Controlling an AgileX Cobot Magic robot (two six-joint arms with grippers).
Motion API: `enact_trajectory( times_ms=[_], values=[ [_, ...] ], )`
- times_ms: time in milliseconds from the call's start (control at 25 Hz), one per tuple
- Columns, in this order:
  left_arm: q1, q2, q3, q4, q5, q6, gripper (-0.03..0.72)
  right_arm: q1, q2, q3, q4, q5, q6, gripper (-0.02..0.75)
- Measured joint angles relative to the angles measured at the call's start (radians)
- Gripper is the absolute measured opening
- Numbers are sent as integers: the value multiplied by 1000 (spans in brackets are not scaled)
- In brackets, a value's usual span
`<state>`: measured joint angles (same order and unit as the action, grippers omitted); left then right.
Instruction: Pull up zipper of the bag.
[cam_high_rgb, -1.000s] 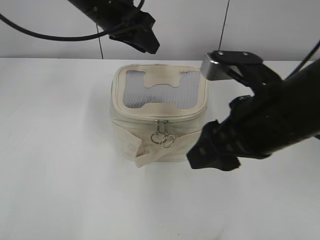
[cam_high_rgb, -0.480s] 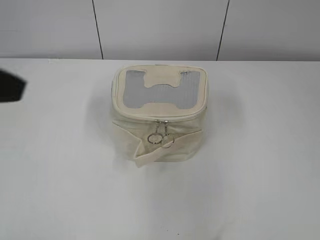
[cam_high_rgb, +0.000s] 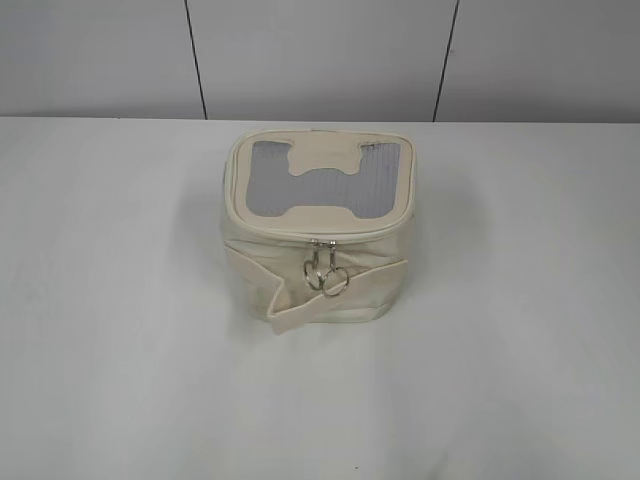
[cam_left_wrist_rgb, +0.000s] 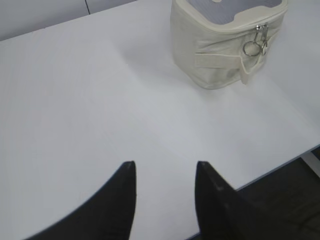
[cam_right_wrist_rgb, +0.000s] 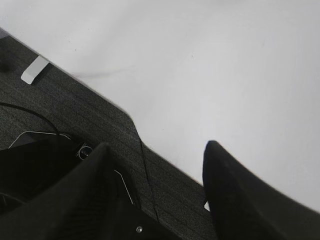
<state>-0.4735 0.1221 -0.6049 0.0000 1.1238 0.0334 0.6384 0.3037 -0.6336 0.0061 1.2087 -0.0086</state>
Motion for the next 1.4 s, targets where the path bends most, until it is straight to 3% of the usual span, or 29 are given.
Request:
enact_trajectory(
  times_ms=[160, 320, 520, 1080, 1200, 1400],
  values=[
    [0, -109, 26, 0, 38, -3, 364, 0, -107, 85, 0, -8, -11, 491],
    [0, -129, 30, 0, 22, -3, 377, 0, -220, 121, 5, -127, -14, 501],
    [0, -129, 66, 0, -59, -3, 379, 0, -264, 129, 5, -156, -6, 500],
    [6, -129, 69, 0, -68, -3, 320, -1, -267, 135, 5, -162, -4, 461],
    [91, -129, 69, -5, -68, -3, 290, -66, -267, 135, 6, -163, -4, 462],
    [317, -129, 69, -6, -68, -3, 250, -328, -267, 135, 6, -163, -4, 462]
  ],
)
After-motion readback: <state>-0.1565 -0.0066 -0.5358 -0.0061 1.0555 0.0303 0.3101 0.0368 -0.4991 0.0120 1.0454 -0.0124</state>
